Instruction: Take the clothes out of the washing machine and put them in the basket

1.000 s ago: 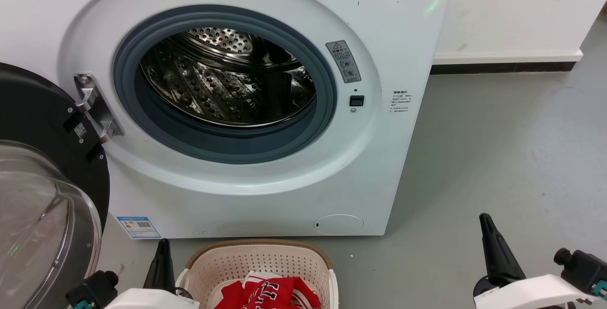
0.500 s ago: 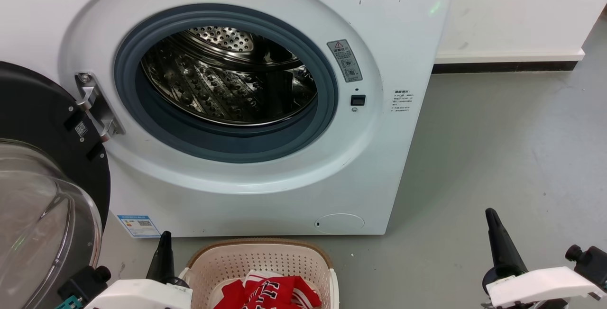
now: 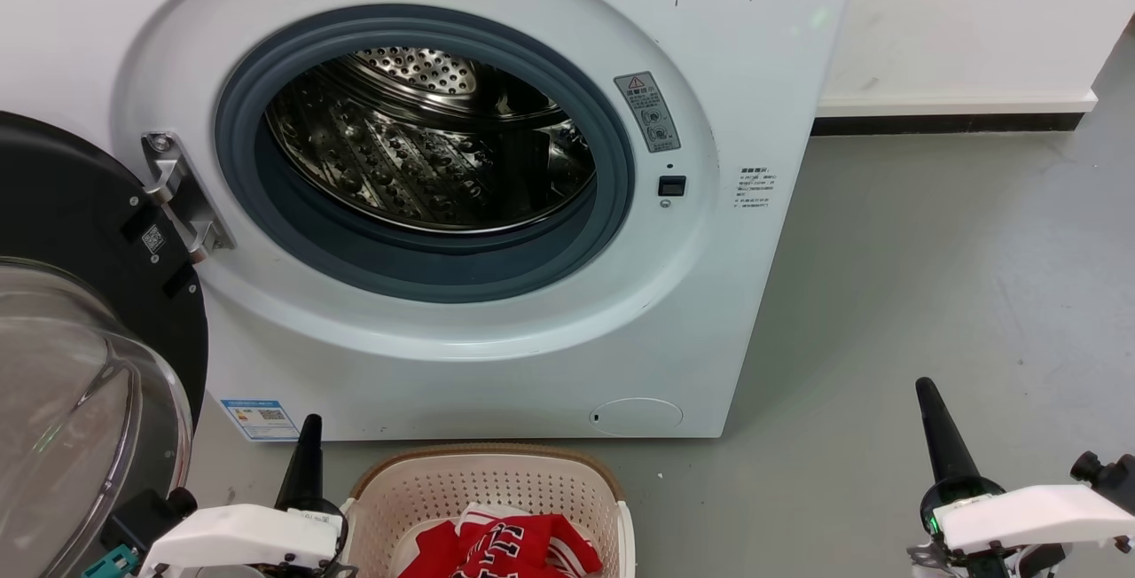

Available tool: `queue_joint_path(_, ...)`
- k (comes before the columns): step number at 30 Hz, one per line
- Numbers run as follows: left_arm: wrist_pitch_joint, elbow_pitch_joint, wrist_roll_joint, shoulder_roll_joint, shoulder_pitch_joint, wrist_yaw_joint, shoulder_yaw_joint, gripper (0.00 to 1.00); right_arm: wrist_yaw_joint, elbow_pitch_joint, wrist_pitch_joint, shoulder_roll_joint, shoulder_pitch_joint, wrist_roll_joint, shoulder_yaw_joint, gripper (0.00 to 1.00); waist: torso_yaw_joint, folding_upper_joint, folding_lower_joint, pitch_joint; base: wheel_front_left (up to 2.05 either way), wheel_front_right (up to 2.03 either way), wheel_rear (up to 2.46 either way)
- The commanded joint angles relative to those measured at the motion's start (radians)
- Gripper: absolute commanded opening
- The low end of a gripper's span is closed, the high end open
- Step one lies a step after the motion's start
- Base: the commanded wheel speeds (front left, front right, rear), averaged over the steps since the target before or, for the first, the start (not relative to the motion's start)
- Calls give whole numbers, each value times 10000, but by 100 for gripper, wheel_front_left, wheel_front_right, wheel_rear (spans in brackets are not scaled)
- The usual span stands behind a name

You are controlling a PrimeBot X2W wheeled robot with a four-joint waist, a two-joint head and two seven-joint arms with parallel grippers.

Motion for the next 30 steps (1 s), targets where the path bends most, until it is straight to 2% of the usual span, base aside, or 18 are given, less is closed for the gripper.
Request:
queue_joint_path(1,84,-35,-298,6,-218,-72,44,0,0,-17,75,-55,-299,321,-60,0,3,0,-1,3,0,0,0)
queue_joint_path(30,760,236,-3107,5,-702,-424,276,0,-1,362,781,-22,-729,3097,-437,0,61,0,-1,64,0,0,0)
